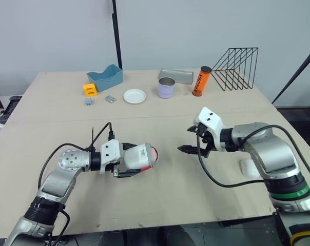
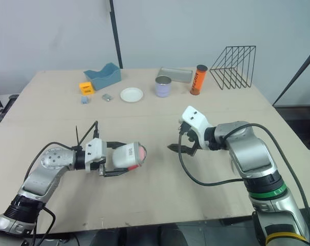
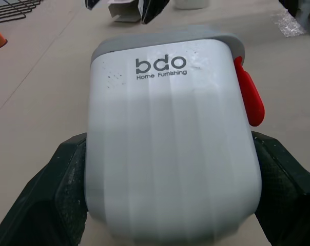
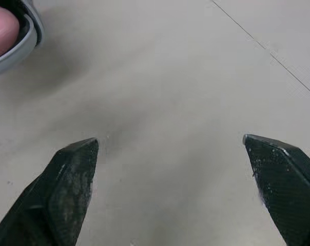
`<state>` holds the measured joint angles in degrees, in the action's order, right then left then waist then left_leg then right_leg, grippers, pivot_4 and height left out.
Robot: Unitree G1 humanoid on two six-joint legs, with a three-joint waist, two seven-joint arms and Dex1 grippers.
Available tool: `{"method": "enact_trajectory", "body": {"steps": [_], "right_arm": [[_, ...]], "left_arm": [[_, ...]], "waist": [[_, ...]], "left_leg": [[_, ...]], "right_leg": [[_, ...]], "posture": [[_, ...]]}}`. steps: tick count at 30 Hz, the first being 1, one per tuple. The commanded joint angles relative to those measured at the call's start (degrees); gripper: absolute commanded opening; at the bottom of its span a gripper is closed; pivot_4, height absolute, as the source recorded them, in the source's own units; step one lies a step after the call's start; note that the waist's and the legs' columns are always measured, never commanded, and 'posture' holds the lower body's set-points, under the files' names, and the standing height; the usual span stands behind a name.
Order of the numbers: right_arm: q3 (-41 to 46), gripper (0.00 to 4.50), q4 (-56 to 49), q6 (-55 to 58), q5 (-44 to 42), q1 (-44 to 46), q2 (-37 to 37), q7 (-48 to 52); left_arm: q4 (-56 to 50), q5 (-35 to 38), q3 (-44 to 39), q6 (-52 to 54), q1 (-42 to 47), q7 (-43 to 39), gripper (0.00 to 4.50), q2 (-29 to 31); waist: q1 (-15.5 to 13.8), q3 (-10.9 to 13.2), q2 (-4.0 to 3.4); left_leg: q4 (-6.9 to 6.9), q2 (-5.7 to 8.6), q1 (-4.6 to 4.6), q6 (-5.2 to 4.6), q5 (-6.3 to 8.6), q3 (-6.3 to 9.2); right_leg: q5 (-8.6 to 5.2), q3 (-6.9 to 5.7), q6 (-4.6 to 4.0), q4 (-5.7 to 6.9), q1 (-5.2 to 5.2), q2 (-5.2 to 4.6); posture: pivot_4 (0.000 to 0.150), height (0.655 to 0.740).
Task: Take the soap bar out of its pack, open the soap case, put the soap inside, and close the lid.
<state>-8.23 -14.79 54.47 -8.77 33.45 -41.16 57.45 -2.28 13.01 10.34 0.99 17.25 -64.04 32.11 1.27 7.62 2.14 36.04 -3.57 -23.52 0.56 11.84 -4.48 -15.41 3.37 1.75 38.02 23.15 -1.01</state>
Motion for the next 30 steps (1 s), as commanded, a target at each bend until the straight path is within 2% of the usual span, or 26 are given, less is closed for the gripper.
{"method": "enact_trajectory", "body": {"steps": [1,5,9,11,13,17,20,24,30], "right_arm": [[2.96,4.46,-2.51,0.36,-2.82,-0.80,0.95,-2.33],[6.23,4.46,-1.35,7.55,-8.65,-0.43,2.05,-2.38],[17.26,4.46,5.96,31.47,-18.87,7.35,8.27,-0.30],[20.78,4.46,8.83,37.33,-22.00,9.82,10.78,-0.70],[21.51,4.46,11.98,38.03,-26.80,10.49,11.88,-3.79],[19.18,4.46,14.45,38.03,-38.96,9.28,14.52,-10.87],[15.75,4.46,15.91,38.03,-49.64,7.95,15.37,-20.74],[16.13,4.46,20.56,38.03,-64.78,8.90,17.98,-35.90],[15.29,4.46,24.11,38.03,-75.72,6.71,21.02,-53.11]], "left_arm": [[-1.85,3.32,-2.67,-0.14,0.13,1.16,3.53,-1.13],[-1.81,4.12,-3.24,-0.76,0.47,1.05,3.53,-1.21],[-1.02,4.10,-3.54,-1.59,0.60,-0.42,3.53,-0.13],[-0.53,3.88,-3.55,-2.20,0.71,-0.84,3.53,0.16],[-0.23,3.81,-3.53,-2.76,0.82,-0.99,3.53,0.24],[0.32,3.31,-3.36,-4.51,1.01,-1.27,3.53,0.56],[0.51,3.30,-3.53,-5.48,0.36,-1.27,3.53,0.67],[0.42,3.14,-3.12,-6.16,0.03,-1.40,3.53,0.68],[-0.05,3.46,-2.86,-6.02,0.38,-2.34,3.53,1.17]], "waist": [[-0.01,0.00,0.00],[-0.01,0.00,0.01],[0.00,0.01,0.02],[0.10,0.02,0.01],[0.12,0.02,0.01],[0.07,-0.01,0.06],[0.18,-0.01,0.06],[0.24,-0.01,0.06],[0.29,-0.01,0.07]], "left_leg": [[0.00,0.00,0.00,0.00,0.00,0.00],[-0.01,0.01,-0.03,0.00,0.00,0.02],[-0.01,0.00,-0.02,0.00,0.00,0.03],[-0.01,-0.01,-0.01,0.00,0.00,0.01],[-0.02,-0.06,0.03,-0.01,-0.01,-0.05],[-0.15,-0.04,0.03,-0.01,0.00,0.05],[-0.21,-0.03,0.00,-0.01,-0.01,0.06],[-0.21,-0.08,0.01,-0.07,-0.04,0.06],[-0.22,-0.11,-0.03,-0.09,-0.05,0.07]], "right_leg": [[0.00,0.00,0.01,0.00,0.00,0.00],[0.04,0.04,0.04,0.00,-0.01,-0.01],[0.04,0.04,0.03,0.00,-0.02,0.00],[0.10,0.04,-0.07,0.00,-0.01,0.00],[0.34,0.04,-0.41,0.00,0.03,0.03],[0.18,-0.02,-0.40,-0.01,-0.04,0.10],[0.20,0.09,-0.36,-0.01,0.01,0.12],[0.25,0.13,-0.28,-0.01,0.00,0.15],[0.10,0.16,0.02,-0.02,0.00,0.15]], "posture": [[0.150,0.7393],[0.150,0.7393],[0.150,0.7393],[0.150,0.7393],[0.150,0.7393],[0.150,0.7393],[0.150,0.7393],[0.150,0.7393],[0.150,0.7393]]}}
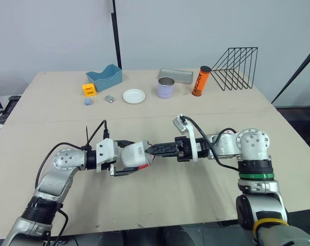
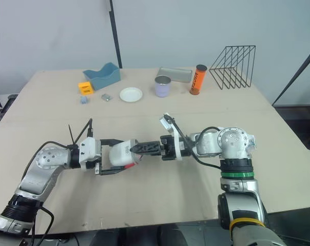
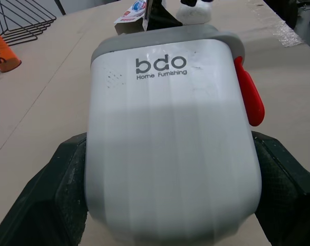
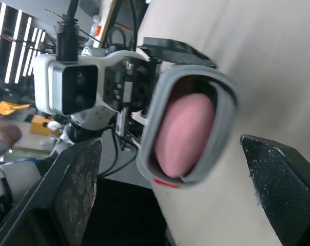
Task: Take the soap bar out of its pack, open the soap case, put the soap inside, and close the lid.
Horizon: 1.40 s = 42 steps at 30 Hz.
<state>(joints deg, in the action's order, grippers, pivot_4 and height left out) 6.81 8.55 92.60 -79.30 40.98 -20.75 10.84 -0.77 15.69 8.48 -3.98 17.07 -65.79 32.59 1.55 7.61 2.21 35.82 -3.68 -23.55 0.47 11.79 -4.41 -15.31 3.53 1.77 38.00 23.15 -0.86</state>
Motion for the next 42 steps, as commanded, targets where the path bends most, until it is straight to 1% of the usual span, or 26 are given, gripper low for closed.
{"method": "enact_trajectory", "body": {"steps": [1,5,9,14,24,29,30,33,34,35,36,37,42], "right_arm": [[0.45,4.46,1.41,-0.10,-6.65,-1.12,1.04,-8.97],[0.00,4.46,2.21,-1.61,-14.41,-1.54,1.58,-16.38],[-3.50,4.46,1.66,-5.70,-22.99,-2.22,0.32,-22.76],[-9.42,4.46,0.70,-12.18,-32.56,-2.88,-2.94,-29.30],[-13.66,4.46,-0.65,-14.63,-33.70,-3.29,-4.32,-29.11],[-14.28,4.46,-0.39,-15.19,-33.70,-2.89,-4.35,-29.00],[-14.29,4.22,-0.35,-15.36,-33.70,-2.84,-4.30,-29.12],[-14.55,3.23,-0.16,-15.76,-33.70,-2.73,-4.30,-29.42],[-14.65,2.96,-0.08,-15.83,-33.70,-2.68,-4.33,-29.44],[-14.71,2.37,-0.16,-15.91,-33.70,-2.71,-4.36,-29.47],[-14.74,2.20,-0.26,-15.94,-33.70,-2.72,-4.36,-29.37],[-14.81,2.14,-0.36,-15.96,-33.70,-2.68,-4.37,-29.21],[-15.28,2.09,-0.78,-16.25,-33.70,-2.44,-4.16,-29.12]], "left_arm": [[-1.52,0.74,-0.97,-1.08,0.56,-0.73,3.53,0.77],[-1.41,0.64,-0.91,-0.98,0.75,-0.93,3.53,0.68],[-1.38,0.33,-0.38,-0.88,1.05,-0.86,3.53,0.21],[-1.57,0.04,0.20,-0.89,1.30,-0.72,3.53,-0.19],[-1.64,-0.34,0.26,-0.79,1.62,-0.27,3.53,-0.65],[-1.84,-0.36,0.21,-0.60,1.56,-0.12,3.53,-0.63],[-1.95,-0.36,0.21,-0.58,1.50,-0.07,3.53,-0.62],[-2.05,-0.38,0.23,-0.51,1.48,0.05,3.53,-0.61],[-2.03,-0.41,0.25,-0.52,1.50,0.07,3.53,-0.60],[-2.15,-0.42,0.24,-0.50,1.44,0.11,3.53,-0.57],[-2.22,-0.47,0.22,-0.45,1.41,0.15,3.53,-0.56],[-2.25,-0.49,0.23,-0.46,1.41,0.23,3.53,-0.53],[-2.18,-0.74,0.44,-0.20,1.49,0.31,3.53,-0.24]], "waist": [[0.00,0.00,0.00],[0.19,0.01,-0.01],[0.61,0.00,0.00],[0.96,0.00,0.00],[1.08,0.00,-0.01],[1.08,0.00,-0.01],[1.08,0.00,-0.01],[1.08,0.00,-0.01],[1.08,0.00,-0.01],[1.08,0.00,-0.01],[1.07,0.00,-0.01],[1.07,0.00,-0.01],[1.07,0.00,-0.01]], "left_leg": [[0.00,0.00,0.00,0.00,0.00,0.00],[-0.01,0.00,-0.02,0.00,0.00,0.00],[-0.02,-0.02,-0.03,-0.03,-0.02,0.02],[-0.11,-0.02,-0.03,-0.06,-0.03,0.03],[-0.17,-0.06,-0.04,-0.08,-0.05,0.03],[-0.21,-0.08,-0.08,-0.09,-0.05,0.03],[-0.22,-0.09,-0.09,-0.09,-0.06,0.03],[-0.25,-0.11,-0.15,-0.13,-0.07,0.04],[-0.26,-0.12,-0.17,-0.13,-0.08,0.04],[-0.26,-0.12,-0.20,-0.14,-0.08,0.04],[-0.26,-0.12,-0.23,-0.15,-0.09,0.05],[-0.26,-0.12,-0.27,-0.16,-0.10,0.05],[-0.26,-0.10,-0.35,-0.19,-0.11,0.03]], "right_leg": [[0.00,0.00,0.00,0.00,0.00,-0.01],[-0.02,0.02,0.06,-0.01,0.01,-0.01],[-0.05,0.02,0.16,-0.02,0.02,0.00],[-0.06,0.02,0.17,-0.07,0.02,-0.01],[-0.04,0.02,0.18,-0.17,0.02,-0.02],[0.02,0.01,0.18,-0.32,0.02,-0.01],[0.04,0.00,0.18,-0.36,0.02,-0.01],[0.14,-0.03,0.20,-0.55,0.02,0.00],[0.16,-0.03,0.21,-0.58,0.02,0.00],[0.19,-0.03,0.23,-0.62,0.02,0.00],[0.23,-0.04,0.26,-0.69,0.02,0.00],[0.27,-0.04,0.29,-0.75,0.03,-0.01],[0.36,-0.03,0.36,-0.88,0.05,-0.04]], "posture": [[0.150,0.7393],[0.150,0.7393],[0.150,0.7393],[0.150,0.7393],[0.150,0.7393],[0.150,0.7393],[0.150,0.7393],[0.150,0.7393],[0.150,0.7393],[0.150,0.7393],[0.150,0.7393],[0.150,0.7393],[0.150,0.7393]]}}
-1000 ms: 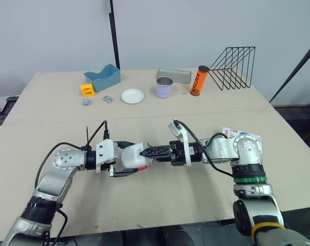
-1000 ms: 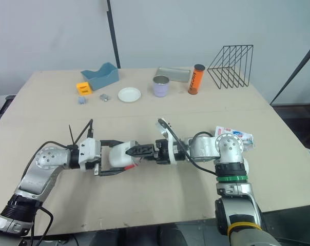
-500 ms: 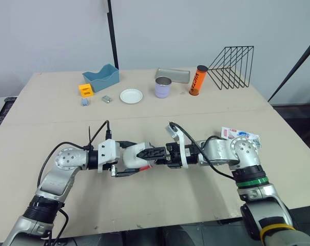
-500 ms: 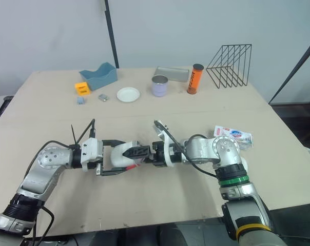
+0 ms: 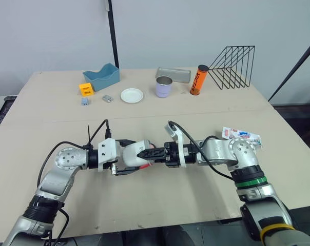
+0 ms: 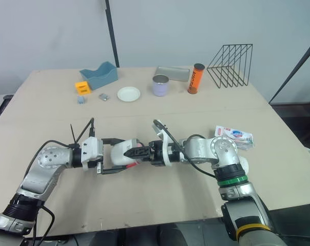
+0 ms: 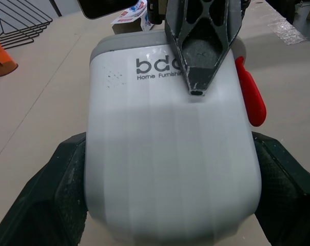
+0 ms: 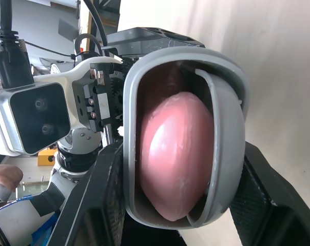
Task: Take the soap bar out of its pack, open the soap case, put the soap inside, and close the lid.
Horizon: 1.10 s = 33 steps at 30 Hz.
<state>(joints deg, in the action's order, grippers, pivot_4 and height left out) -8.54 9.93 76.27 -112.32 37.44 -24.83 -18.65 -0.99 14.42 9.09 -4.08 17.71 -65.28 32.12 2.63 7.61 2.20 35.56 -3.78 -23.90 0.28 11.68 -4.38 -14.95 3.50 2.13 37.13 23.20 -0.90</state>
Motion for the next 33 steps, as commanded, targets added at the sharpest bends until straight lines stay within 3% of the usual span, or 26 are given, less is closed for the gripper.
{"method": "enact_trajectory", "body": {"steps": [1,8,9,19,24,33], "right_arm": [[0.05,2.09,-2.19,0.05,-0.68,1.10,-0.06,0.40],[-0.04,2.09,-2.59,0.19,-0.68,1.31,-0.05,1.16],[-0.12,2.09,-2.74,0.19,-0.68,1.28,-0.10,1.21],[-0.18,2.09,-2.26,-0.52,-0.68,1.79,-0.46,0.95],[0.30,2.09,-1.98,-1.04,-0.68,2.34,-0.27,1.18],[0.64,2.09,-3.48,-1.15,-0.68,0.49,0.00,1.96]], "left_arm": [[-1.98,0.50,-0.12,-0.02,0.82,-0.24,3.53,0.31],[-1.61,0.08,-0.03,0.28,0.89,-0.78,3.53,1.01],[-1.53,-0.34,0.02,0.35,0.96,-0.67,4.01,1.26],[-0.71,-1.33,0.76,1.10,0.78,-3.07,4.01,4.21],[2.60,-4.65,-0.06,-4.54,2.15,2.39,4.01,1.81],[2.45,-3.61,0.34,-4.22,1.77,1.71,4.01,1.99]], "waist": [[0.00,0.00,0.00],[0.00,0.00,0.00],[-0.01,0.00,0.00],[0.00,0.00,0.00],[-0.03,0.00,0.00],[-0.03,0.00,0.00]], "left_leg": [[0.00,0.00,0.00,-0.01,0.00,0.00],[0.00,0.00,-0.04,-0.03,-0.02,0.01],[0.00,0.00,-0.05,-0.03,-0.02,0.01],[0.00,0.00,-0.09,-0.07,-0.04,0.02],[0.00,0.01,-0.12,-0.11,-0.07,0.00],[0.00,0.01,-0.21,-0.19,-0.11,0.00]], "right_leg": [[0.00,0.00,0.00,0.00,0.00,0.00],[0.03,0.00,-0.01,-0.01,0.03,0.00],[0.03,-0.01,-0.01,-0.01,0.04,0.00],[0.06,-0.02,-0.02,-0.04,0.07,0.00],[0.17,-0.05,-0.16,-0.05,0.07,-0.04],[0.22,-0.09,-0.16,-0.08,0.12,-0.06]], "posture": [[0.150,0.7393],[0.150,0.7393],[0.150,0.7393],[0.150,0.7393],[0.150,0.7393],[0.150,0.7393]]}}
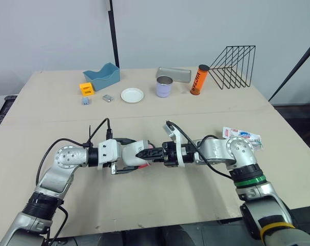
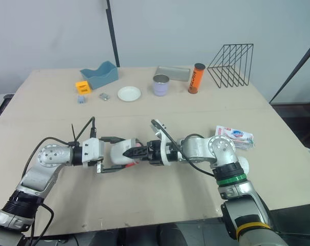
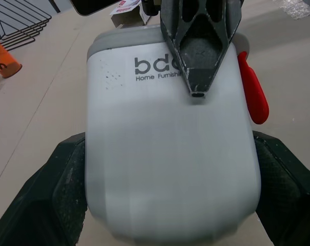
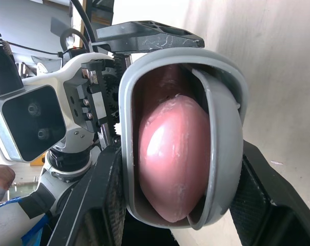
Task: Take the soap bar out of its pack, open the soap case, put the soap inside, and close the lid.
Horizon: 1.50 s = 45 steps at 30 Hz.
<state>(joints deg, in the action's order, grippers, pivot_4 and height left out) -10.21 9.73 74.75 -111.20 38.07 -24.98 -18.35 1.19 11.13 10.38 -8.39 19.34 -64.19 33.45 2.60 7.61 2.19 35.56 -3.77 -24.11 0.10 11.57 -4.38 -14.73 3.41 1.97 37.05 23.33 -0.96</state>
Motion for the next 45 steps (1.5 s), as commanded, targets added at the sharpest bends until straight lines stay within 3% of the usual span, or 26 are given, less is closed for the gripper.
{"method": "enact_trajectory", "body": {"steps": [1,14,32,35,40,45], "right_arm": [[2.52,2.09,-3.29,0.40,-1.80,-0.22,0.09,1.86],[4.49,2.09,-4.11,1.08,-1.80,-1.70,-5.41,5.13],[3.42,2.09,-2.96,-0.26,-1.80,-0.42,-4.61,3.91],[2.92,2.09,-3.07,-0.49,-1.80,-0.16,-4.95,3.79],[1.18,2.09,-3.86,-1.39,-1.80,0.37,-4.79,2.46],[1.15,2.09,-3.86,-1.68,-1.80,0.99,-2.77,2.53]], "left_arm": [[0.34,-0.59,-1.13,-0.15,0.12,0.98,4.01,0.74],[3.11,1.28,-3.71,2.23,-1.11,0.67,4.01,3.57],[3.33,-0.34,-1.09,2.00,-1.56,-2.66,4.01,7.80],[5.32,-2.05,-2.27,-1.01,-0.46,2.15,4.01,6.38],[-0.45,3.78,-1.14,10.51,-2.90,1.37,4.01,6.69],[-1.18,1.95,-0.57,9.47,-3.95,2.52,4.01,6.52]], "waist": [[0.00,0.00,0.00],[0.00,0.00,0.00],[0.01,0.00,0.00],[-0.01,0.00,-0.01],[-0.05,0.00,0.00],[0.02,0.00,-0.01]], "left_leg": [[0.00,0.00,0.00,0.00,0.00,0.00],[0.00,0.00,-0.01,-0.01,-0.01,0.01],[0.00,0.01,-0.01,-0.02,-0.01,0.00],[0.00,-0.01,-0.01,-0.02,-0.01,0.01],[0.02,0.02,-0.03,-0.03,-0.02,-0.01],[0.00,0.01,-0.03,-0.03,-0.02,-0.01]], "right_leg": [[0.00,0.00,0.01,0.00,0.00,0.00],[0.00,-0.02,0.02,0.00,0.00,0.00],[0.00,-0.01,0.03,0.00,0.00,0.00],[0.00,-0.02,0.02,0.00,0.01,0.01],[0.01,-0.04,0.05,-0.01,-0.01,-0.06],[0.01,-0.03,0.03,0.00,0.01,-0.04]], "posture": [[0.150,0.7393],[0.150,0.7393],[0.150,0.7393],[0.150,0.7393],[0.150,0.7393],[0.150,0.7393]]}}
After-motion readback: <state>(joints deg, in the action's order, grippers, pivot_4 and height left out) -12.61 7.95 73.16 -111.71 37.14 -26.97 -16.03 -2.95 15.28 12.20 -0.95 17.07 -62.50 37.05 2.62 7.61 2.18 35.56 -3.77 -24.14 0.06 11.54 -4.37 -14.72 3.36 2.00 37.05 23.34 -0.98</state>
